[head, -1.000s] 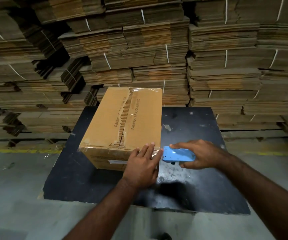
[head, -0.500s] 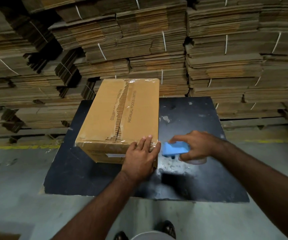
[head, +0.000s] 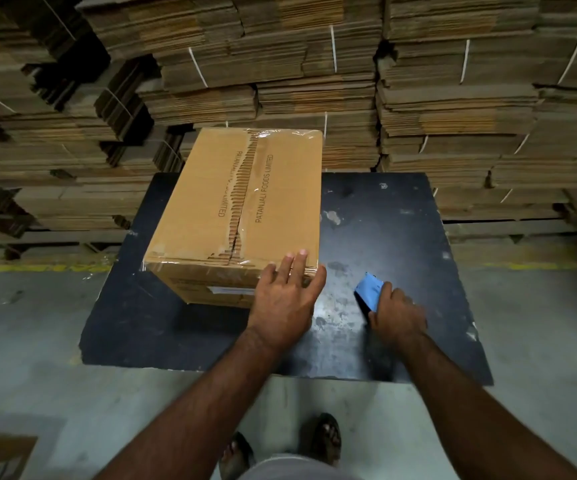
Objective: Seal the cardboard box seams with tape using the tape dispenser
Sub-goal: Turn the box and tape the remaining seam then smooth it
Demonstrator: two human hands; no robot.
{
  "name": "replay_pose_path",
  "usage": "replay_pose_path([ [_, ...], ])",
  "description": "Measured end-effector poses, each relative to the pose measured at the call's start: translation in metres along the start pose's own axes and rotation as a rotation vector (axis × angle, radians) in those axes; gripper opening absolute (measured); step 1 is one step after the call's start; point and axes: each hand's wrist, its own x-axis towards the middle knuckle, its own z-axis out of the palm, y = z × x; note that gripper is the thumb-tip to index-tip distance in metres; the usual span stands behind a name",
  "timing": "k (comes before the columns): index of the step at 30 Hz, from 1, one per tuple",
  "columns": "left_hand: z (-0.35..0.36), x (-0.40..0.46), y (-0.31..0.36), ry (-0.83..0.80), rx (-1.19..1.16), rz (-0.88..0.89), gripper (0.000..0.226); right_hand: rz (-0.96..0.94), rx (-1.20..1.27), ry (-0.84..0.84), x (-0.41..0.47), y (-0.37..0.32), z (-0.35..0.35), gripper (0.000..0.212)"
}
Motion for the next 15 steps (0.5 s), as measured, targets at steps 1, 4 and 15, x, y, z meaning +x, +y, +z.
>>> replay_pose_path([
  [1,0.000,0.000,0.000,0.004,-0.007,-0.002,0.078,0.017,-0.030,0.001,-0.003,-0.004,0.006,0.069],
  [4,0.000,-0.001,0.002,-0.008,-0.020,-0.019,0.077,0.044,0.015,0.016,-0.012,-0.020,0.021,0.065],
  [15,-0.003,-0.005,-0.007,-0.023,-0.103,0.078,0.081,0.090,0.162,-0.034,-0.035,-0.037,0.011,0.082],
])
